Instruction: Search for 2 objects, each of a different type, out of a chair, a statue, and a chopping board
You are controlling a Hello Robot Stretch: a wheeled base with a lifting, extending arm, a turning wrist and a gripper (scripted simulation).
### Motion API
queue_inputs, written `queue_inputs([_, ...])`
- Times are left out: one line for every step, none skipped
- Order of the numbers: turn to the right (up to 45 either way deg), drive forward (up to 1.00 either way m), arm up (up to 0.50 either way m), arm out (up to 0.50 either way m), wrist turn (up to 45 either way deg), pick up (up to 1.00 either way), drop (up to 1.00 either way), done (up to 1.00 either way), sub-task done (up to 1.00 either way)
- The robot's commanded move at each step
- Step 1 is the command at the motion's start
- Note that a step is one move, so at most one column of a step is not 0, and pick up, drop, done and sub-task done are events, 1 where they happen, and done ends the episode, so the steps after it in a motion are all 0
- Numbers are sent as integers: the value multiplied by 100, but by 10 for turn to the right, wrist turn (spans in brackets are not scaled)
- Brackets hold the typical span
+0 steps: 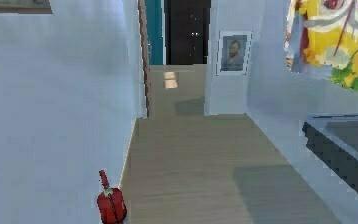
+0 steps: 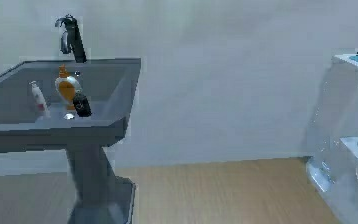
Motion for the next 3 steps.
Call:
queue_inputs([0, 100, 0, 0, 0, 0, 0, 0, 0])
queue_inputs([0, 100, 0, 0, 0, 0, 0, 0, 0])
queue_inputs([-30, 0, 0, 0, 0, 0, 0, 0, 0])
